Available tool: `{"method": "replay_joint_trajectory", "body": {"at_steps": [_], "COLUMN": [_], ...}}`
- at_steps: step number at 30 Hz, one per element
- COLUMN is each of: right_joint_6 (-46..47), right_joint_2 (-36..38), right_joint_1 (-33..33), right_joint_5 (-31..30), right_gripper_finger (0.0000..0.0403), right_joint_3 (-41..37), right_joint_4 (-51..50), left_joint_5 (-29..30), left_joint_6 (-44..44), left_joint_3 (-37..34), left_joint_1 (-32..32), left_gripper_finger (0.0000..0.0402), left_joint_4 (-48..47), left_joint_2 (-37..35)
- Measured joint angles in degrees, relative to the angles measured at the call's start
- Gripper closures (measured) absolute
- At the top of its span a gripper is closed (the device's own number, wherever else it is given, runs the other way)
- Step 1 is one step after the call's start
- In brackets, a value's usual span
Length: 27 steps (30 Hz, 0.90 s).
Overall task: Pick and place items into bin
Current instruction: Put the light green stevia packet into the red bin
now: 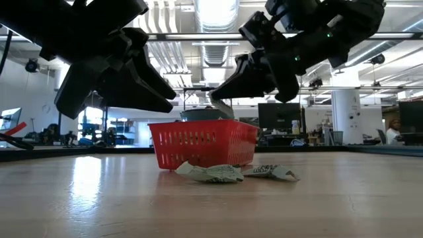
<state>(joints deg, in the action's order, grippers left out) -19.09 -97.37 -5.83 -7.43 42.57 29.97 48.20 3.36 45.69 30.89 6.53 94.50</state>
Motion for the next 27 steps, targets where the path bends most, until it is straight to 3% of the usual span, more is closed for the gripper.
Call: {"method": "replay_joint_trajectory", "body": {"at_steps": [13, 27], "right_joint_6": [2.14, -0.87], "right_joint_2": [-0.77, 1.41], "right_joint_1": [0.00, -0.55], "right_joint_5": [1.52, 2.93], "right_gripper_finger": [0.0387, 0.0283], "right_joint_3": [0.38, 0.32], "right_joint_4": [-0.94, -1.99], "left_joint_5": [-0.02, 0.02], "left_joint_6": [0.00, 0.04], "left_joint_3": [0.13, 0.83], "left_joint_1": [0.00, 1.24], "left_gripper_finger": [0.0246, 0.0246], "left_joint_4": [0.03, -1.81], "left_joint_2": [0.00, -0.05]}}
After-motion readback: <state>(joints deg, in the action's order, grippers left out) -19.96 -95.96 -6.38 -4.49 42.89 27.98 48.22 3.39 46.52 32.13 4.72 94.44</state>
